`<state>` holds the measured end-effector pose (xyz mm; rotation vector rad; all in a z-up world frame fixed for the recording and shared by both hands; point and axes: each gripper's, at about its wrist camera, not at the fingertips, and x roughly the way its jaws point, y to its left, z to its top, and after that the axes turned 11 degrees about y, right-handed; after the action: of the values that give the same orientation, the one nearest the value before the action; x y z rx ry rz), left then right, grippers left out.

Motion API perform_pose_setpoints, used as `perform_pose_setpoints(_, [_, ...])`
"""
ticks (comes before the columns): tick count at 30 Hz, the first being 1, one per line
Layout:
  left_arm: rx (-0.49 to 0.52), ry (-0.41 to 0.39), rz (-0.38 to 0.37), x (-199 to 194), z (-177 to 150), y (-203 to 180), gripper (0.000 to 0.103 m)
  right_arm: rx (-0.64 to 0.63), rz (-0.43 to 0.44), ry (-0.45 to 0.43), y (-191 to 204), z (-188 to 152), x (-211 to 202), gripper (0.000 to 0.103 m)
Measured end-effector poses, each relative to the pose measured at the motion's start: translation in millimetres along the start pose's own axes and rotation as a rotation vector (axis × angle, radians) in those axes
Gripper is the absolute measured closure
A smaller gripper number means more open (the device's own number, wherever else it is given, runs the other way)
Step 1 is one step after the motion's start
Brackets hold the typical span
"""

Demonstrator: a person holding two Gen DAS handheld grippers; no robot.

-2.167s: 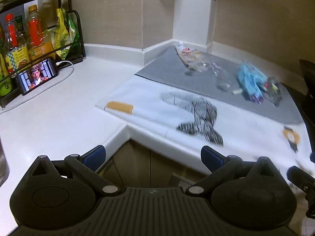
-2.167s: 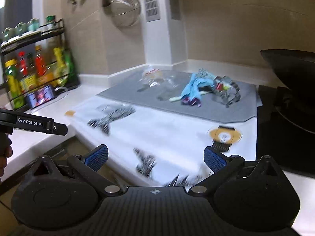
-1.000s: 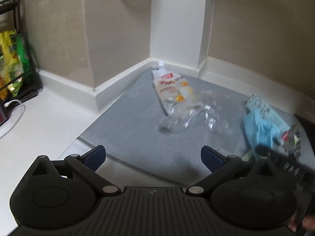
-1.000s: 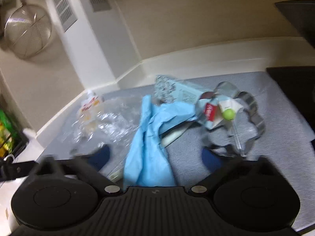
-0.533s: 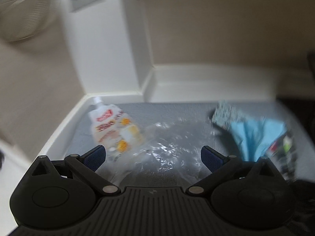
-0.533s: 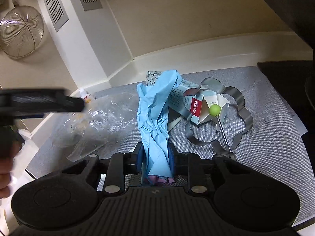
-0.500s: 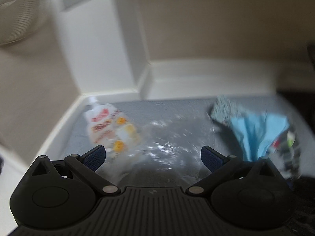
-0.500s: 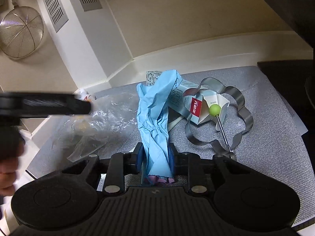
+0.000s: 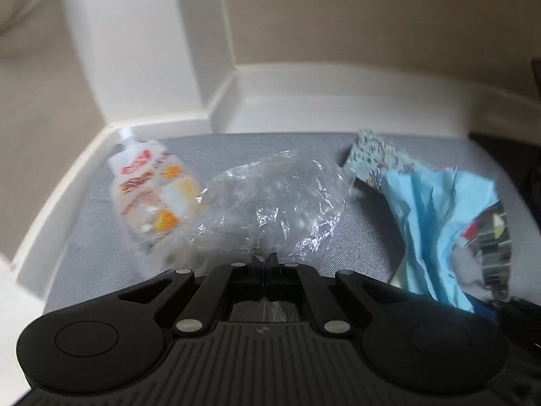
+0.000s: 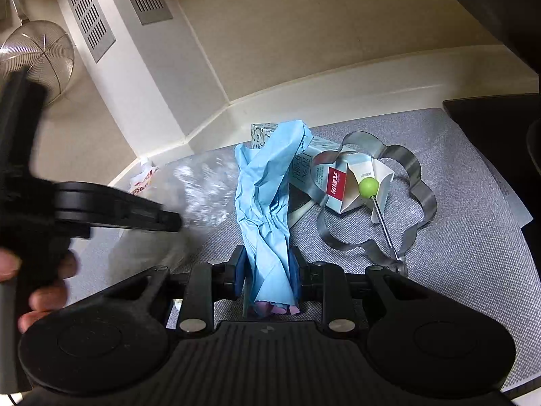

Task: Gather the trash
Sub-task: 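Grasp the blue glove with the right tool while the left grasps the clear plastic bag, then lift the blue glove and clear plastic bag off the mat toward the bin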

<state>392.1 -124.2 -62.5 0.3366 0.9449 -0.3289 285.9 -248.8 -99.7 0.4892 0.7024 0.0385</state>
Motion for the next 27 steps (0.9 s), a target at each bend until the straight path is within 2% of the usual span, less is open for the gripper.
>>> perform_pose_setpoints(3, [-0.062,-0.037,0.012,-27.4,-19.4,12.7,0.103,-0.006,0.015,-0.010,1.2,-1.3,-1.6,0.075])
perform_pose_setpoints(7, [-0.139,-0.077,0.045,-64.8,-56.4,27.0,0.103,-0.052,0.064,-0.068,8.9,-4.8,-10.0,0.076])
perform_pose_setpoints(11, [-0.199,-0.111,0.079,-99.3,-101.7,39.1,0.103,-0.098,0.132,-0.112,16.8,-8.8,-16.0,0.076])
perform_pose_setpoints(16, [-0.294,-0.121,0.076,-145.3,-161.6,64.1,0.103,-0.144,0.221,-0.159,22.7,-13.7,-24.7,0.076])
perform_pose_setpoints(18, [-0.301,-0.133,0.097,-162.4,-185.6,72.5,0.103,-0.157,0.205,-0.148,28.4,-14.8,-30.9,0.076])
perform_pose_setpoints(22, [-0.320,-0.148,0.123,-195.6,-233.9,85.3,0.103,-0.224,0.214,-0.143,47.1,-26.7,-65.2,0.076])
perform_pose_setpoints(27, [-0.337,-0.147,0.133,-222.7,-289.1,87.8,0.103,-0.335,0.247,-0.182,63.4,-63.2,-133.7,0.076])
